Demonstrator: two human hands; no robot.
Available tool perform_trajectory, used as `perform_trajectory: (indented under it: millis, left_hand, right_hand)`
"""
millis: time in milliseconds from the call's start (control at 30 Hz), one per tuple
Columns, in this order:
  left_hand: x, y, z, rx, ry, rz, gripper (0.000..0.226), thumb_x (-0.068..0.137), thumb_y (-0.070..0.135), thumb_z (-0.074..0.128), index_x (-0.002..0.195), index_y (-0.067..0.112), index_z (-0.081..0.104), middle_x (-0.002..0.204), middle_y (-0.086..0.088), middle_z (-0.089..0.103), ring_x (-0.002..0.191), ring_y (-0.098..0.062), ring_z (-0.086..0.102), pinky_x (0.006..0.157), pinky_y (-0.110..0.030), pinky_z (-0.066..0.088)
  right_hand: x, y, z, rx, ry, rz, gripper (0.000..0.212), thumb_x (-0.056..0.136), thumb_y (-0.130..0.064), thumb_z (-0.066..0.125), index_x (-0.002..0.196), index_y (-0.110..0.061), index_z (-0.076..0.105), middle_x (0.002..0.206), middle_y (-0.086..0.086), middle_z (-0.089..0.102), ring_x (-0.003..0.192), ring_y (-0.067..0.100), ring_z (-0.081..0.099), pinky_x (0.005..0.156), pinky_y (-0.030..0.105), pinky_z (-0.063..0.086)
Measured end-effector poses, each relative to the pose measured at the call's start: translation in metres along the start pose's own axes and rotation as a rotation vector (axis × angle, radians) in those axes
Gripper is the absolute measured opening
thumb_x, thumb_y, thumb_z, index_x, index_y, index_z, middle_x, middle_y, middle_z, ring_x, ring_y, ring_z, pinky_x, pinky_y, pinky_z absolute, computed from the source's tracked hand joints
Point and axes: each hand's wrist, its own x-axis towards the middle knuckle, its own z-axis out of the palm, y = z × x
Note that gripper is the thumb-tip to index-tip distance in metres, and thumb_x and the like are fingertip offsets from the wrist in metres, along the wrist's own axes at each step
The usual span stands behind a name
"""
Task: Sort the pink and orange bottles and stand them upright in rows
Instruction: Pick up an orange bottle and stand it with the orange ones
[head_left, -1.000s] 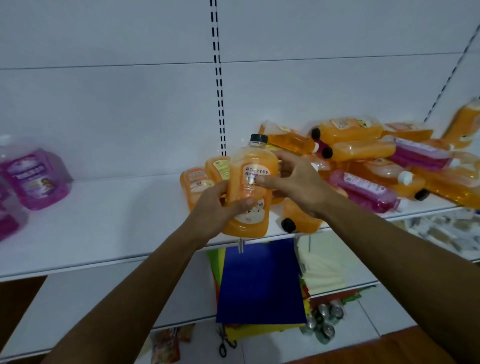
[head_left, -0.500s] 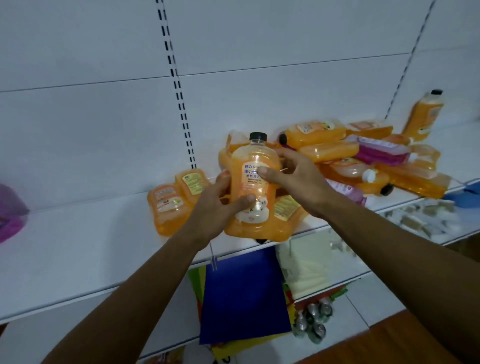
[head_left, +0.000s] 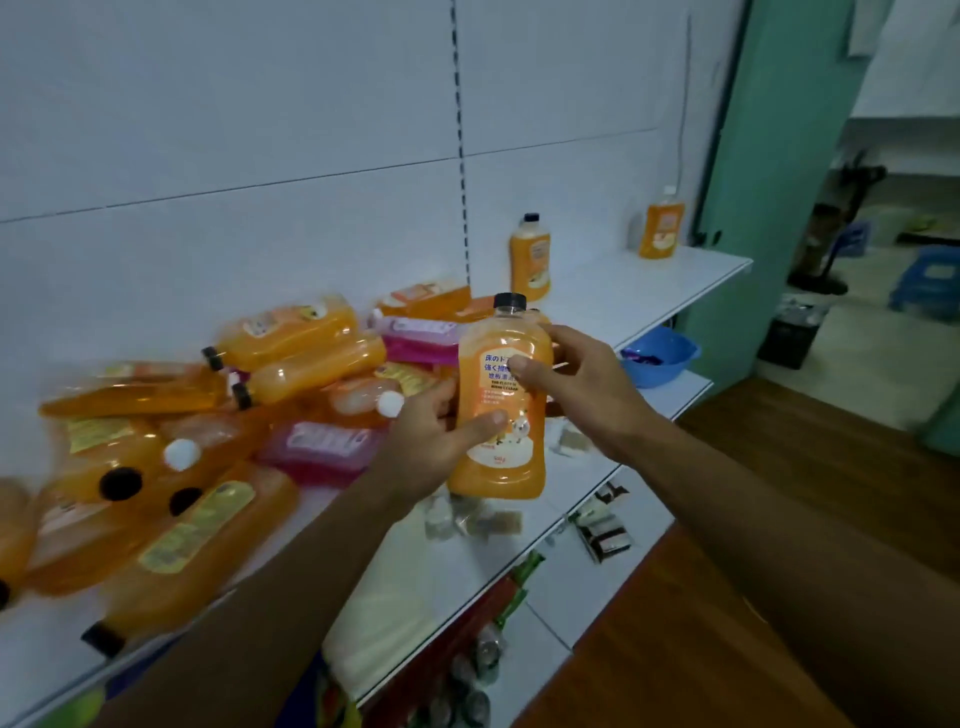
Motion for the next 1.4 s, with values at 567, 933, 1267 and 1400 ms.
perform_trajectory:
  millis: [567, 933, 1267, 1400]
  left_hand:
    - [0.244, -0.034, 0.176, 0.193, -0.153, 0.011, 0.046, 0.084, 0.027, 0.074, 0.126, 0.016, 0.059, 0.115, -0.001, 0.069, 0.104, -0.020, 0.067, 0.093, -0.047, 0.054]
    - [0.417, -0.054, 0.135, 0.480, -0.002, -0.056, 0.047, 0.085, 0.032, 0.071, 0.128, 0.017, 0.058, 0.119, 0.006, 0.065, 0.105, -0.013, 0.063, 0.093, -0.031, 0.047]
    - [0.472, -0.090, 0.106, 0.592, 0.223, -0.172, 0.036, 0.083, 0.035, 0.074, 0.114, 0.020, 0.068, 0.106, 0.005, 0.072, 0.092, -0.008, 0.067, 0.078, -0.020, 0.052]
    - [0.474, -0.094, 0.108, 0.657, 0.299, -0.196, 0.029, 0.084, 0.035, 0.072, 0.110, 0.022, 0.069, 0.106, 0.004, 0.072, 0.089, -0.007, 0.067, 0.078, -0.017, 0.050]
  right_hand:
    - [0.150, 0.088, -0.221, -0.252, 0.178, 0.015, 0.054, 0.084, -0.032, 0.072, 0.134, -0.023, 0.051, 0.112, -0.003, 0.060, 0.097, 0.015, 0.064, 0.074, 0.032, 0.060]
    - [0.335, 0.125, -0.223, -0.374, 0.062, -0.028, 0.068, 0.084, -0.030, 0.073, 0.142, -0.020, 0.039, 0.123, -0.005, 0.052, 0.105, 0.013, 0.056, 0.084, 0.028, 0.050]
    - [0.432, 0.167, -0.210, -0.368, -0.147, -0.140, 0.060, 0.078, -0.026, 0.079, 0.131, -0.020, 0.053, 0.121, -0.005, 0.061, 0.102, 0.012, 0.061, 0.082, 0.021, 0.050]
    - [0.449, 0.174, -0.208, -0.354, -0.222, -0.182, 0.057, 0.078, -0.027, 0.079, 0.130, -0.020, 0.054, 0.118, -0.008, 0.062, 0.102, 0.008, 0.060, 0.082, 0.019, 0.048]
